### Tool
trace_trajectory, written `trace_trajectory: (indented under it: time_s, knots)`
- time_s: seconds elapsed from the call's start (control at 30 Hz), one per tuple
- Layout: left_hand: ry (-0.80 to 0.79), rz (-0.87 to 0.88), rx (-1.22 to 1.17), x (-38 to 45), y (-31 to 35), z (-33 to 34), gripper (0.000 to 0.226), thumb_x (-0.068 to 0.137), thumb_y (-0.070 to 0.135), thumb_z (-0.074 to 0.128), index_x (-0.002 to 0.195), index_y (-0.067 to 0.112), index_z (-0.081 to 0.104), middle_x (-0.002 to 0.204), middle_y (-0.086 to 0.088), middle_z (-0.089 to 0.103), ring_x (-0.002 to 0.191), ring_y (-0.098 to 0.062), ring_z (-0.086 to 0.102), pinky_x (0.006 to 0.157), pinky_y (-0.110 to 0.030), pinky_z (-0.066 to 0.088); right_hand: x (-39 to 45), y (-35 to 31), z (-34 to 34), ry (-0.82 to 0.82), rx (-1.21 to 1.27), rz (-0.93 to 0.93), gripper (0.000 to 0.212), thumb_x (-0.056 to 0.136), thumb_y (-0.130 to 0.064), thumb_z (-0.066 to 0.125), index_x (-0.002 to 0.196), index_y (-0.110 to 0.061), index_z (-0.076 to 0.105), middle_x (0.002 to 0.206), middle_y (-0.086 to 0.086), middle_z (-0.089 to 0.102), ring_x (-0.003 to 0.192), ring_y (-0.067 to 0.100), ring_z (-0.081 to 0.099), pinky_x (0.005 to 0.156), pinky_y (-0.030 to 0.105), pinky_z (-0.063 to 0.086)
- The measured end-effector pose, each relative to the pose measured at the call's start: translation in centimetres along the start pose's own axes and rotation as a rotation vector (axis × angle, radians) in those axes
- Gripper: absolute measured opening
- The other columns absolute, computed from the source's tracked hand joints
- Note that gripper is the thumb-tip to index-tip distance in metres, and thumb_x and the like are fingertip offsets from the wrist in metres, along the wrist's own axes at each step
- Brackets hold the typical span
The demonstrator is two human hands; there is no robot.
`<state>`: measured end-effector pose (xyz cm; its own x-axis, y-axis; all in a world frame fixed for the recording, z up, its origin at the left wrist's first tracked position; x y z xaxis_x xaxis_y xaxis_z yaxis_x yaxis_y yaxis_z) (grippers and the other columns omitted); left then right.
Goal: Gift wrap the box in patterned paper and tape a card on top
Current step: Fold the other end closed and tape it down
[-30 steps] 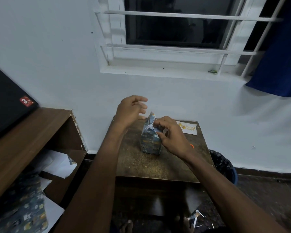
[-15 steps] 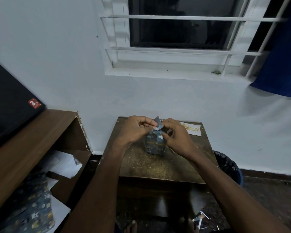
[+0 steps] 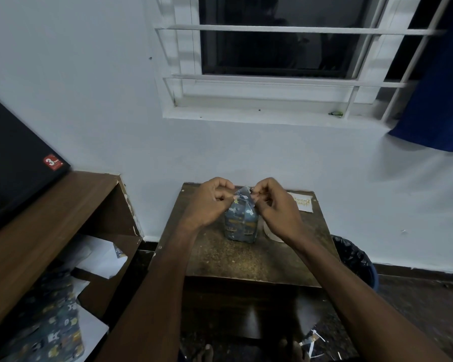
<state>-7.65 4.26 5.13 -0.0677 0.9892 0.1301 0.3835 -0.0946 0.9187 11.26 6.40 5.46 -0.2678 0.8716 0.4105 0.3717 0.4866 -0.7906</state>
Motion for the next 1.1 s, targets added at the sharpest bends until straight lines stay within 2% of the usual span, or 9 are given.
trace_trajectory:
  time_s: [0.17, 0.23, 0.33, 0.47, 0.53, 0.67, 0.8, 0.93, 1.1]
  knots:
    - [-0.001, 0.01, 0.015, 0.0, 0.1, 0.1, 0.025, 0.095, 0.009, 0.075, 0.116, 0.018, 0.065, 0.088, 0.0, 0.081, 0.083, -0.014, 0.077, 0.076, -0.03, 0.055, 1.3, -0.4, -0.5, -0.027, 0.219, 0.122, 0.026, 0.109, -0.007, 0.048, 0.122, -0.018, 0.068, 0.084, 0.004, 0.073, 0.07, 0.013, 0.068, 0.06, 0.024, 0.053]
    - [0.006, 0.021, 0.017, 0.1, 0.1, 0.1, 0.026, 0.094, 0.01, 0.077, 0.116, 0.018, 0.066, 0.086, 0.0, 0.081, 0.083, -0.017, 0.078, 0.077, -0.032, 0.057, 1.8, -0.6, 0.0, -0.034, 0.215, 0.132, 0.023, 0.108, -0.015, 0.053, 0.115, -0.019, 0.075, 0.089, -0.001, 0.077, 0.077, 0.008, 0.07, 0.065, 0.022, 0.052]
    - [0.013, 0.037, 0.045, 0.2, 0.0, 0.2, 0.029, 0.092, 0.013, 0.079, 0.117, 0.022, 0.068, 0.084, 0.002, 0.08, 0.081, -0.016, 0.078, 0.079, -0.036, 0.061, 2.1, -1.1, 1.3, -0.058, 0.291, 0.167, 0.014, 0.102, -0.021, 0.066, 0.101, -0.018, 0.08, 0.09, -0.001, 0.08, 0.087, 0.014, 0.076, 0.073, 0.028, 0.059]
    - [-0.008, 0.044, 0.059, 0.3, 0.1, 0.3, 0.031, 0.09, 0.013, 0.079, 0.119, 0.022, 0.071, 0.083, 0.003, 0.08, 0.082, -0.013, 0.077, 0.081, -0.031, 0.06, 2.4, -0.5, 1.3, 0.008, 0.309, 0.209, 0.01, 0.092, -0.01, 0.077, 0.099, -0.015, 0.082, 0.086, 0.003, 0.08, 0.084, 0.023, 0.078, 0.081, 0.046, 0.065]
    - [-0.022, 0.037, 0.078, 0.3, 0.2, 0.4, 0.032, 0.089, 0.011, 0.079, 0.12, 0.02, 0.073, 0.08, 0.005, 0.08, 0.08, -0.01, 0.076, 0.08, -0.029, 0.059, 2.6, -0.2, 1.2, 0.018, 0.302, 0.23, 0.015, 0.09, -0.005, 0.079, 0.1, -0.015, 0.082, 0.086, 0.004, 0.08, 0.085, 0.026, 0.078, 0.081, 0.048, 0.065]
    - [-0.034, 0.027, 0.114, 0.5, 0.3, 0.4, 0.031, 0.089, 0.01, 0.076, 0.12, 0.016, 0.077, 0.074, 0.011, 0.075, 0.075, -0.002, 0.071, 0.071, -0.023, 0.054, 2.9, -0.1, 1.1, 0.027, 0.22, 0.211, 0.019, 0.089, -0.004, 0.079, 0.102, -0.017, 0.083, 0.083, 0.0, 0.08, 0.081, 0.017, 0.076, 0.075, 0.038, 0.064]
    - [-0.034, 0.031, 0.117, 0.7, 0.2, 0.4, 0.031, 0.089, 0.011, 0.075, 0.119, 0.017, 0.078, 0.076, 0.007, 0.076, 0.075, -0.005, 0.07, 0.072, -0.025, 0.057, 3.5, -0.3, 0.7, 0.023, 0.054, 0.143, 0.021, 0.087, -0.006, 0.081, 0.105, -0.017, 0.083, 0.087, -0.004, 0.077, 0.074, 0.009, 0.071, 0.069, 0.028, 0.059]
    - [-0.013, 0.024, 0.114, 0.8, -0.1, 0.3, 0.031, 0.088, 0.013, 0.079, 0.12, 0.016, 0.078, 0.079, 0.006, 0.078, 0.081, -0.008, 0.074, 0.081, -0.029, 0.06, 3.9, -1.2, 0.5, 0.02, -0.144, 0.024, 0.011, 0.087, -0.009, 0.081, 0.092, -0.019, 0.082, 0.085, -0.006, 0.069, 0.075, 0.009, 0.065, 0.069, 0.03, 0.053]
    - [-0.012, 0.016, 0.106, 1.0, -0.3, 0.5, 0.032, 0.088, 0.015, 0.08, 0.12, 0.015, 0.077, 0.082, 0.006, 0.08, 0.082, -0.006, 0.075, 0.078, -0.025, 0.057, 4.2, -1.6, 1.4, -0.004, -0.328, -0.043, 0.014, 0.092, -0.009, 0.075, 0.087, -0.021, 0.071, 0.098, -0.003, 0.054, 0.081, 0.012, 0.058, 0.072, 0.031, 0.046]
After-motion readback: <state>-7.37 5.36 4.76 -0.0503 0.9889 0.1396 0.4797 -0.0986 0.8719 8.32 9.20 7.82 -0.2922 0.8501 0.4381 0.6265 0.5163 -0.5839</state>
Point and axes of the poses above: each hand's wrist, its own x-axis towards the middle knuckle, its own z-axis out of the palm, y = z × x, the point moved 6 cm from there along x, towards the middle knuckle
